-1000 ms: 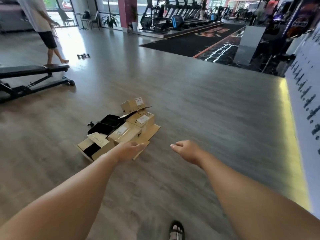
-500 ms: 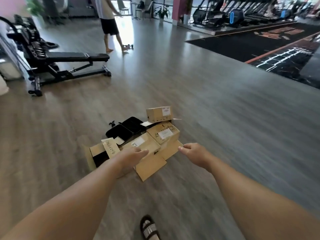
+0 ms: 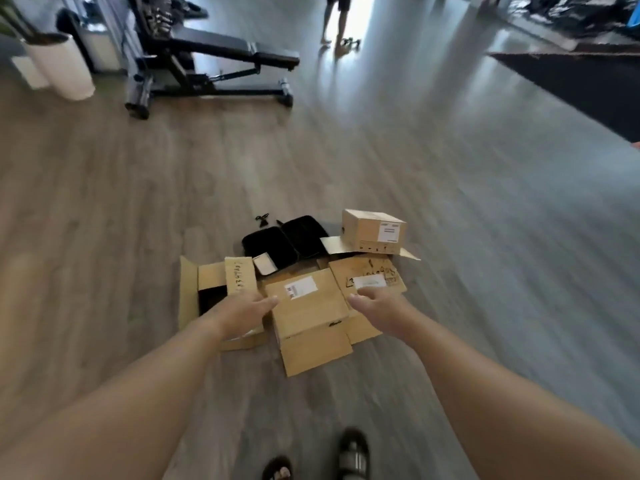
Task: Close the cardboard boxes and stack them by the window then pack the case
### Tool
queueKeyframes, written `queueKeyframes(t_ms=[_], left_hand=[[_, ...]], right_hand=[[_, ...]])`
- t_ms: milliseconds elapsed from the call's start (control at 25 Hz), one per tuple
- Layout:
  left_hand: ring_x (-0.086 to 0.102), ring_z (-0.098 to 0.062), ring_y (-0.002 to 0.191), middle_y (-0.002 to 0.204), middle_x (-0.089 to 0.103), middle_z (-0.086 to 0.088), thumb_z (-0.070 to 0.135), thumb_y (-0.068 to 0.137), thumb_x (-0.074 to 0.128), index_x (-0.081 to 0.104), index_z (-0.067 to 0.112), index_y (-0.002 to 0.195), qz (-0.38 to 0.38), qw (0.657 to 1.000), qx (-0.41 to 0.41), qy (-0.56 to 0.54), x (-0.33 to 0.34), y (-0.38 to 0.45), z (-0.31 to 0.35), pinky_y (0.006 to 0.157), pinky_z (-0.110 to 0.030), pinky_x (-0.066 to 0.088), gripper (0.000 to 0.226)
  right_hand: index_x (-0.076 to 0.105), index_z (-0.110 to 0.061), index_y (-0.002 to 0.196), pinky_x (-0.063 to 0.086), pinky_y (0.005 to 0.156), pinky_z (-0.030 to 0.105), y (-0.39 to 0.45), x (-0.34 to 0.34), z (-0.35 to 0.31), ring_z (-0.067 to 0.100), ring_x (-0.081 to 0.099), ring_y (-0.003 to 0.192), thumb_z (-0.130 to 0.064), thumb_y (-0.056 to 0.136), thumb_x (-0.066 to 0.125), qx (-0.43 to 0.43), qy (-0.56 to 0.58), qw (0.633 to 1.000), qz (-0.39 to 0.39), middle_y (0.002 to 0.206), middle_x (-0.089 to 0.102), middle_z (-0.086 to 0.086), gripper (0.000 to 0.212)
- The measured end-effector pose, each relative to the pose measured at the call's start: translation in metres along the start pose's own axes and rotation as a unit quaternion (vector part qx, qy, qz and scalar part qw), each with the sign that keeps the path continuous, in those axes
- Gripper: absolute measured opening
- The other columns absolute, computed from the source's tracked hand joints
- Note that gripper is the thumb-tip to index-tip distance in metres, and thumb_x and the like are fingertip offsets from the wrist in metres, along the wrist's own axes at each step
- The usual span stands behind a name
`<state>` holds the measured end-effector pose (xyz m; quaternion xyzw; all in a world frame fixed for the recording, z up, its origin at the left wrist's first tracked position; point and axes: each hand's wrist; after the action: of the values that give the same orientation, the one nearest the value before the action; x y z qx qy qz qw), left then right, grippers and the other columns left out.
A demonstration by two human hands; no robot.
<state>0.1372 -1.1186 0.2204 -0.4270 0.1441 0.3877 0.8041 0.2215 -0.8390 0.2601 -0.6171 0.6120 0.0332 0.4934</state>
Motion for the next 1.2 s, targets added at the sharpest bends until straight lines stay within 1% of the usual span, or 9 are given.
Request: queueKeyframes(t_ms=[80,200,440,640,760,840,960,1120,1200], left_hand=[[0.055,-0.028,0.124,0.134,0.06,-0.008,0.058,0.099,0.042,0.062,0.015,0.127,0.027,0.998,-0.048,-0.02,0.001,0.028,-0.018,0.103,-0.042,0.044,0.056],[0.061,-0.034,0.106,0.11,0.066,-0.015,0.05,0.102,0.041,0.066,0.007,0.112,0.075,0.993,-0.092,-0.015,0.005,0.063,-0.048,0.09,-0.042,0.047,0.051],[0.06,-0.014,0.089,0.093,0.066,0.005,0.067,0.093,0.04,0.067,0.028,0.092,0.13,0.976,-0.17,-0.033,0.051,0.15,-0.147,0.084,-0.038,0.05,0.046],[0.062,-0.02,0.083,0.085,0.066,-0.001,0.062,0.094,0.039,0.065,0.021,0.085,0.196,0.961,-0.195,-0.031,0.095,0.235,-0.237,0.081,-0.041,0.052,0.05],[0.061,-0.032,0.078,0.073,0.062,-0.008,0.044,0.099,0.044,0.057,0.014,0.071,0.293,0.935,-0.196,0.022,0.103,0.282,-0.286,0.065,-0.037,0.045,0.043],[0.061,-0.032,0.079,0.075,0.064,-0.007,0.033,0.098,0.05,0.062,0.013,0.075,0.34,0.921,-0.172,0.078,0.093,0.309,-0.307,0.064,-0.035,0.043,0.033],[0.063,-0.026,0.088,0.091,0.07,-0.004,0.024,0.089,0.062,0.071,0.017,0.093,0.327,0.926,-0.147,0.116,0.082,0.344,-0.343,0.076,-0.035,0.053,0.013],[0.063,-0.028,0.092,0.097,0.068,-0.009,0.024,0.076,0.074,0.064,0.016,0.091,0.271,0.931,-0.211,0.126,0.108,0.37,-0.391,0.083,-0.041,0.054,0.019],[0.061,-0.032,0.105,0.113,0.064,-0.014,0.033,0.076,0.077,0.063,0.013,0.101,0.269,0.928,-0.232,0.112,0.126,0.377,-0.414,0.087,-0.039,0.052,0.036]], right_hand=[[0.046,-0.027,0.148,0.04,0.1,0.035,0.054,0.013,-0.007,0.023,0.045,0.137,-0.069,0.089,0.049,-0.034,-0.012,0.999,-0.04,0.152,0.047,0.0,0.072],[0.046,-0.027,0.148,0.043,0.104,0.04,0.131,0.043,-0.016,0.026,0.047,0.135,-0.066,0.091,0.049,-0.087,-0.041,0.992,-0.082,0.15,0.049,0.003,0.069],[0.043,-0.021,0.151,0.042,0.108,0.04,0.267,0.142,-0.001,0.025,0.045,0.138,-0.058,0.095,0.053,-0.15,-0.087,0.974,-0.147,0.152,0.047,0.004,0.068],[0.048,-0.016,0.145,0.043,0.08,0.029,0.361,0.251,0.02,0.023,0.057,0.119,-0.051,0.098,0.051,-0.195,-0.115,0.962,-0.154,0.14,0.058,0.005,0.059],[0.058,-0.016,0.131,0.044,0.067,0.029,0.409,0.311,0.03,0.017,0.058,0.093,-0.048,0.102,0.046,-0.208,-0.079,0.965,-0.137,0.118,0.066,0.002,0.045],[0.06,-0.015,0.123,0.05,0.073,0.035,0.439,0.343,0.033,0.022,0.062,0.095,-0.047,0.102,0.044,-0.209,-0.062,0.969,-0.121,0.112,0.067,0.003,0.041],[0.044,-0.014,0.147,0.049,0.098,0.044,0.479,0.386,0.036,0.027,0.055,0.124,-0.046,0.1,0.05,-0.218,-0.067,0.969,-0.096,0.141,0.056,0.006,0.057],[0.045,-0.016,0.14,0.048,0.081,0.033,0.508,0.428,0.045,0.027,0.058,0.115,-0.049,0.091,0.066,-0.238,-0.088,0.964,-0.079,0.132,0.06,0.006,0.063],[0.039,-0.021,0.14,0.051,0.084,0.038,0.513,0.444,0.054,0.028,0.058,0.114,-0.05,0.087,0.07,-0.245,-0.099,0.963,-0.06,0.13,0.06,0.005,0.069]])
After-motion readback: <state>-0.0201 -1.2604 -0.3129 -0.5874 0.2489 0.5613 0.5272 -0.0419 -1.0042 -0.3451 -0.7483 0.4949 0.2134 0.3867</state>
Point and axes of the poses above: each hand's wrist, its own y-axis towards the middle knuckle, its own x-axis out of the palm, z = x × y
